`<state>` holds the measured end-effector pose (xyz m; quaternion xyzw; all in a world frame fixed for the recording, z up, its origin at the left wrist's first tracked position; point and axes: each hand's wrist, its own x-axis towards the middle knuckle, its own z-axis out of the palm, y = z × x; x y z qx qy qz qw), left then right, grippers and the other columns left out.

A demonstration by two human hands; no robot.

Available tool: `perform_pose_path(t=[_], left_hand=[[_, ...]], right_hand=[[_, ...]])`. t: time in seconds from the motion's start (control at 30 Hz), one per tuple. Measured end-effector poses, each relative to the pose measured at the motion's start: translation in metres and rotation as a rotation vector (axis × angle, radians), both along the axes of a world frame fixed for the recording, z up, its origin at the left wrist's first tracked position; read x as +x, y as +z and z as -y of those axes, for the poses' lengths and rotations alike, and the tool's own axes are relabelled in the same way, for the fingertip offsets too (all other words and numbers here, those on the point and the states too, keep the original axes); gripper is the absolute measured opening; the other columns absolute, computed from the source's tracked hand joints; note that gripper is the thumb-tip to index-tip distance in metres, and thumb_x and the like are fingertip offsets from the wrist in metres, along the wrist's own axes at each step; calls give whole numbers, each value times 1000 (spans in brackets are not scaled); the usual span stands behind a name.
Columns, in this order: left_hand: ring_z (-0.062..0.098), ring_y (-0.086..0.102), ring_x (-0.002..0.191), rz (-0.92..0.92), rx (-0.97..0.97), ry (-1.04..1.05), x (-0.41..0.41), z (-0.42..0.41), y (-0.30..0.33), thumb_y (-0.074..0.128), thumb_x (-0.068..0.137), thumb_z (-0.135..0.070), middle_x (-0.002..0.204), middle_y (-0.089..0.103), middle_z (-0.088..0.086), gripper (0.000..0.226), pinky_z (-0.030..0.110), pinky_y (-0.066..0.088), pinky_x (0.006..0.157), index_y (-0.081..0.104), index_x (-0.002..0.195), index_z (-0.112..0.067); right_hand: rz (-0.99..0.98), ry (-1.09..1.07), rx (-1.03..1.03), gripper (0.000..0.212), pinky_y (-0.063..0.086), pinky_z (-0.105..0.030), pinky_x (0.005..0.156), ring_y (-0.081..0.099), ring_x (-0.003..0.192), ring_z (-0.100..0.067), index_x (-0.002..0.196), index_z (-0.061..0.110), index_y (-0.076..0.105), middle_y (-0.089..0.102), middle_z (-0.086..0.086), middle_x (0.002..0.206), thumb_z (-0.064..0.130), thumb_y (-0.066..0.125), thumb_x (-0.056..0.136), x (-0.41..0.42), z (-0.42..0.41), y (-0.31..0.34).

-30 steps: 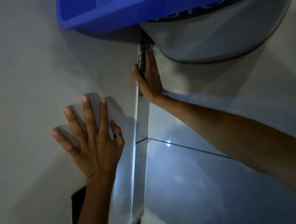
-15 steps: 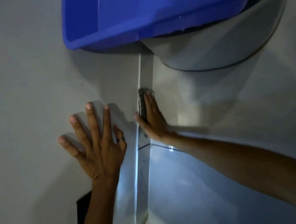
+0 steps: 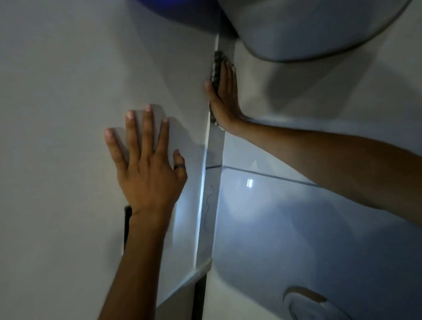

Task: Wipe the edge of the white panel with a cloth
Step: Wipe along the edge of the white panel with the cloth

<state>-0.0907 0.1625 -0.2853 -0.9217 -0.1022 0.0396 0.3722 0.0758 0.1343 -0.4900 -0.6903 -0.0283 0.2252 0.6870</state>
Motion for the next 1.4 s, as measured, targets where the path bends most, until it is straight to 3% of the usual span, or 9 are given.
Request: perform_pose_path(t=[0.13, 0.3, 0.4, 0.53, 0.8, 0.97, 1.17, 1.3, 1.4], left_hand=[[30, -3, 169, -5, -30, 73, -39, 7, 27, 50, 111, -45, 184, 5, 5, 70, 58, -14, 131, 31, 175, -25], [32, -1, 169, 30, -42, 83, -62, 11, 37, 54, 110, -44, 184, 5, 4, 70, 63, -7, 131, 33, 174, -25], [32, 0, 169, 54, -23, 69, -62, 9, 34, 51, 112, -44, 184, 7, 3, 68, 58, -16, 131, 33, 175, -27], [35, 6, 168, 46, 43, 36, -64, 4, 29, 44, 115, -46, 184, 7, 4, 67, 54, -25, 128, 24, 177, -30], [40, 12, 166, 64, 14, 42, -68, -3, 24, 40, 115, -51, 184, 9, 7, 68, 67, 2, 128, 23, 178, -30], [43, 14, 165, 97, 8, 56, -62, -3, 16, 39, 116, -49, 183, 12, 7, 67, 68, 0, 126, 21, 178, -31], [46, 22, 163, 127, 23, 43, -56, -6, 9, 43, 116, -47, 182, 18, 9, 67, 74, 12, 125, 24, 177, -31], [47, 30, 160, 131, 40, 28, -56, -7, 10, 45, 115, -46, 179, 26, 10, 64, 75, 16, 124, 31, 176, -29], [47, 25, 162, 148, 2, 38, -58, -6, 9, 47, 114, -46, 181, 23, 10, 66, 75, 13, 124, 32, 176, -28]], right_hand=[[12, 158, -74, 87, 4, -48, 133, -4, 163, -31, 161, 2, -1, -3, -16, 174, 47, 42, 101, -129, 9, 1], [-35, 777, -17, 114, -11, -46, 132, -46, 147, -15, 136, 32, -53, -58, 6, 151, 88, 33, 87, -311, 50, -16], [-27, 1052, 76, 112, -10, -54, 131, -55, 139, -19, 137, 25, -51, -66, 7, 136, 83, 33, 92, -373, 70, -26], [-92, 828, 95, 99, -8, -49, 133, -47, 145, -8, 139, 37, -49, -59, 14, 148, 87, 21, 90, -339, 65, -18], [-15, 182, -49, 99, -1, -49, 133, -5, 162, -38, 160, -3, 2, -2, -25, 171, 63, 29, 90, -163, 12, 5], [22, 492, -88, 114, -5, -50, 133, -25, 158, -29, 155, 10, -27, -32, -12, 167, 73, 41, 89, -218, 25, -8], [104, 1059, 91, 110, -8, -56, 131, -51, 144, -11, 135, 36, -54, -61, 14, 147, 93, 25, 86, -353, 76, -32], [2, 657, 64, 92, -5, -50, 132, -36, 153, -7, 149, 36, -39, -46, 11, 161, 81, 21, 96, -304, 50, -21], [-4, 253, 32, 91, -3, -49, 133, -16, 161, -29, 159, 17, -15, -16, -13, 173, 63, 31, 95, -203, 14, -10]])
